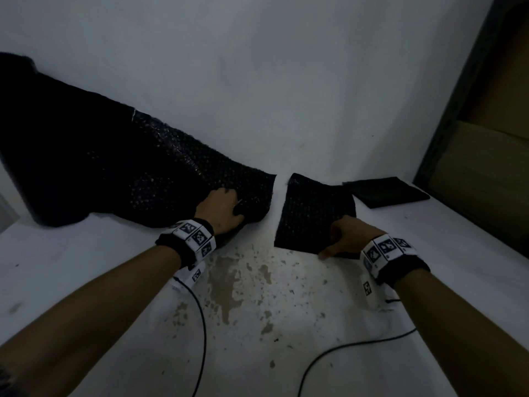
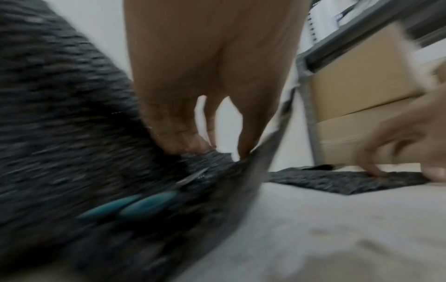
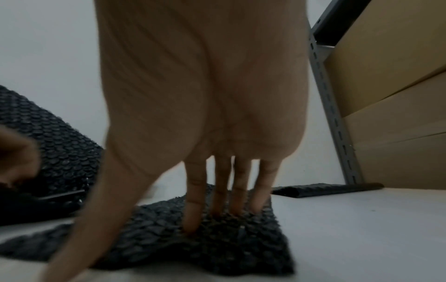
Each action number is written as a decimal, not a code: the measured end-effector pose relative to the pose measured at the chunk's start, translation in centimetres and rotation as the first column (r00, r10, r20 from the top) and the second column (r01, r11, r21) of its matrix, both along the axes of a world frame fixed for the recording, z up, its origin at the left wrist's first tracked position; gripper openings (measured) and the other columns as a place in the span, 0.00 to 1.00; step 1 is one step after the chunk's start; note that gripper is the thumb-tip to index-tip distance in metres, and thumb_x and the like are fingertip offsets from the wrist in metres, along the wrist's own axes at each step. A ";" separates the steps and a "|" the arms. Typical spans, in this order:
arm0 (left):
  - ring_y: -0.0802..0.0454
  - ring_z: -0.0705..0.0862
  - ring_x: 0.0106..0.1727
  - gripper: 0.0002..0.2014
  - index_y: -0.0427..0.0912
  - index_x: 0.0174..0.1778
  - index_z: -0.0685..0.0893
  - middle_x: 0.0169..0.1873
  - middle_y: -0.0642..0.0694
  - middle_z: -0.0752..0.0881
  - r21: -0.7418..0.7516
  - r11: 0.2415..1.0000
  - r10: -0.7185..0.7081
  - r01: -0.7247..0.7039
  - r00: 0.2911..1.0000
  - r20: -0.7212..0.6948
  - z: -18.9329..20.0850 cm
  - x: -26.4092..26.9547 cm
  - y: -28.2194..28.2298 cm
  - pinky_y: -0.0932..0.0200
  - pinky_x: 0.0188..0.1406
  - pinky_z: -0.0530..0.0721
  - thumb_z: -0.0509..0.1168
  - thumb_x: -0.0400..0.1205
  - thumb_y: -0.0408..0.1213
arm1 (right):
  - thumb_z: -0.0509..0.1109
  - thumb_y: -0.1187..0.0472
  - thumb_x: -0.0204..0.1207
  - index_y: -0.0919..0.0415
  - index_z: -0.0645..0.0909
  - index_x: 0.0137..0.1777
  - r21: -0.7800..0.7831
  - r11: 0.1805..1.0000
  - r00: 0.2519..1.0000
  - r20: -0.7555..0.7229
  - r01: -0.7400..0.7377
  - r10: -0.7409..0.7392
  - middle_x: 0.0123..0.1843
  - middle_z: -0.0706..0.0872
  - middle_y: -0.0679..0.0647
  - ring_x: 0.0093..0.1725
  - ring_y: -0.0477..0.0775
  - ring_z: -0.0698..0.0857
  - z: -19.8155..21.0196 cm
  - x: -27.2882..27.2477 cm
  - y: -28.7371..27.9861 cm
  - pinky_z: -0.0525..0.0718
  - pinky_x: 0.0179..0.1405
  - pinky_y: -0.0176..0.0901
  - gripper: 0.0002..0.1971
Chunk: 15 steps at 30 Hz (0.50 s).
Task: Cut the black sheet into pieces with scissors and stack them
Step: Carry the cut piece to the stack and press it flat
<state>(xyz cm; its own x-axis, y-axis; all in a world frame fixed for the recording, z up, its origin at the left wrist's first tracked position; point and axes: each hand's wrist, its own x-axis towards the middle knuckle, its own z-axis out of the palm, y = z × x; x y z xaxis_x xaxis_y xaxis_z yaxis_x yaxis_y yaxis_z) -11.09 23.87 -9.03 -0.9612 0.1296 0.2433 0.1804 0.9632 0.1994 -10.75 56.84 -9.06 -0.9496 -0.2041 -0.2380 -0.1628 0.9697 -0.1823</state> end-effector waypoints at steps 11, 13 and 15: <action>0.49 0.78 0.64 0.32 0.48 0.71 0.80 0.65 0.48 0.78 -0.030 0.868 -0.442 0.495 0.800 0.405 -0.2 2.0 10.6 0.58 0.63 0.79 0.76 0.74 0.59 | 0.77 0.56 0.76 0.51 0.88 0.45 -0.192 0.974 0.993 -0.036 -0.118 0.113 0.52 0.89 0.52 0.53 0.51 0.84 -0.1 1.7 1.7 0.77 0.50 0.37 0.01; 0.49 0.81 0.60 0.24 0.47 0.65 0.83 0.61 0.47 0.82 -0.036 0.875 -0.438 0.482 0.821 0.366 -0.2 1.8 10.5 0.55 0.59 0.82 0.76 0.76 0.52 | 0.75 0.55 0.78 0.47 0.86 0.42 -0.237 0.968 0.996 0.018 -0.079 0.086 0.49 0.88 0.50 0.51 0.51 0.84 0.3 1.4 2.2 0.77 0.51 0.39 0.04; 0.48 0.84 0.56 0.15 0.45 0.60 0.86 0.56 0.47 0.86 -0.025 0.879 -0.442 0.476 0.834 0.329 -0.1 1.8 10.3 0.53 0.56 0.85 0.74 0.79 0.43 | 0.72 0.53 0.81 0.46 0.86 0.41 -0.270 0.960 0.996 0.039 -0.068 0.081 0.46 0.87 0.47 0.50 0.51 0.83 0.9 1.2 2.6 0.77 0.50 0.41 0.07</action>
